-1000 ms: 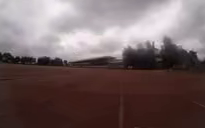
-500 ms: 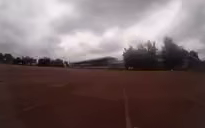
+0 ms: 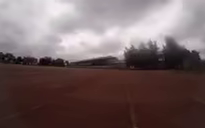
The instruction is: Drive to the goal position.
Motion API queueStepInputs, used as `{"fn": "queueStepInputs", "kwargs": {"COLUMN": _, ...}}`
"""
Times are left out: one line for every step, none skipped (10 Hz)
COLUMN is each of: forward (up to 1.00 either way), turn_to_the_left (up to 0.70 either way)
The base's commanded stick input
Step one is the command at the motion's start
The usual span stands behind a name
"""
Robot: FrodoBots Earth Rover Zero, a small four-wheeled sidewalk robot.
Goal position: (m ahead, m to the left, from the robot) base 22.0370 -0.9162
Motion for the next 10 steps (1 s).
{"fn": "queueStepInputs", "kwargs": {"forward": 0.7, "turn_to_the_left": 0.0}}
{"fn": "queueStepInputs", "kwargs": {"forward": 0.7, "turn_to_the_left": 0.0}}
{"fn": "queueStepInputs", "kwargs": {"forward": 0.7, "turn_to_the_left": 0.0}}
{"fn": "queueStepInputs", "kwargs": {"forward": 0.7, "turn_to_the_left": 0.0}}
{"fn": "queueStepInputs", "kwargs": {"forward": 0.7, "turn_to_the_left": 0.0}}
{"fn": "queueStepInputs", "kwargs": {"forward": 0.7, "turn_to_the_left": 0.0}}
{"fn": "queueStepInputs", "kwargs": {"forward": 0.7, "turn_to_the_left": 0.0}}
{"fn": "queueStepInputs", "kwargs": {"forward": 0.7, "turn_to_the_left": 0.0}}
{"fn": "queueStepInputs", "kwargs": {"forward": 0.7, "turn_to_the_left": 0.0}}
{"fn": "queueStepInputs", "kwargs": {"forward": 0.7, "turn_to_the_left": 0.0}}
